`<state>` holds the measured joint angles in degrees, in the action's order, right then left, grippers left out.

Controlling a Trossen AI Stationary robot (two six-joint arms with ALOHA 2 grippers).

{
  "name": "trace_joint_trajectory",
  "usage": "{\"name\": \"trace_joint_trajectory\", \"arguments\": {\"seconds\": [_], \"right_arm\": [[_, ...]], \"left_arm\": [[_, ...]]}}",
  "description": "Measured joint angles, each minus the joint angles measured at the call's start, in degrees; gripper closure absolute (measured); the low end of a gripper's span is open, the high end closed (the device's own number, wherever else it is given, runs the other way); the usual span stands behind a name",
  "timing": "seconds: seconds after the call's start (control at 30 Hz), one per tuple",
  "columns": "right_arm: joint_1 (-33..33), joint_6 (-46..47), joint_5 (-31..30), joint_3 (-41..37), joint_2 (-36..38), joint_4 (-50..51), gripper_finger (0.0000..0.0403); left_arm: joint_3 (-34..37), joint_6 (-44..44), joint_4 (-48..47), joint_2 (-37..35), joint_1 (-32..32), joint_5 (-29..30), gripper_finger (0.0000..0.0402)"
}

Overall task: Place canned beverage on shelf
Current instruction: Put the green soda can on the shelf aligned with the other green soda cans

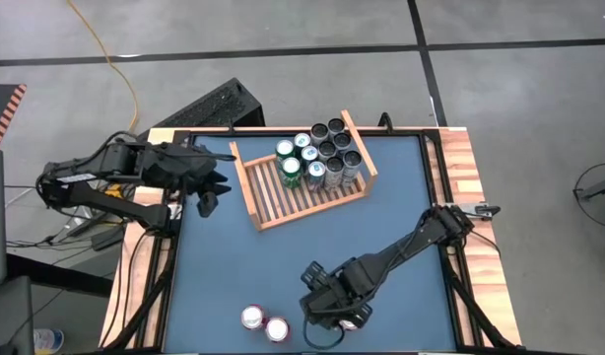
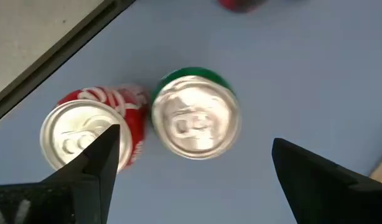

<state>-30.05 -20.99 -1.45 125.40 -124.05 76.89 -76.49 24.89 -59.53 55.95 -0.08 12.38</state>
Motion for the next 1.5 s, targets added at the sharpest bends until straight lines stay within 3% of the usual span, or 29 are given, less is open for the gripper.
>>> {"name": "trace_joint_trajectory", "arguments": {"seconds": [0.4, 0.8, 1.27, 1.5], "right_arm": [[-1.0, 1.65, -0.87, -4.72, 0.18, -9.23, 0.0076], [-0.56, 9.56, -1.78, -4.68, 0.38, -1.23, 0.0076], [-1.42, 9.99, -6.28, 2.23, 0.26, -2.69, 0.0076], [-1.0, 9.22, -6.39, 0.41, 0.04, -6.89, 0.0076]], "left_arm": [[0.0, 1.3, 0.26, 3.32, 0.0, -1.22, 0.0274], [0.0, 1.77, 0.26, 3.29, 0.0, -1.17, 0.0274], [0.0, 1.3, 0.24, 3.29, 0.0, -1.11, 0.0274], [0.0, 1.28, 0.13, 3.29, 0.0, -1.4, 0.0274]]}}
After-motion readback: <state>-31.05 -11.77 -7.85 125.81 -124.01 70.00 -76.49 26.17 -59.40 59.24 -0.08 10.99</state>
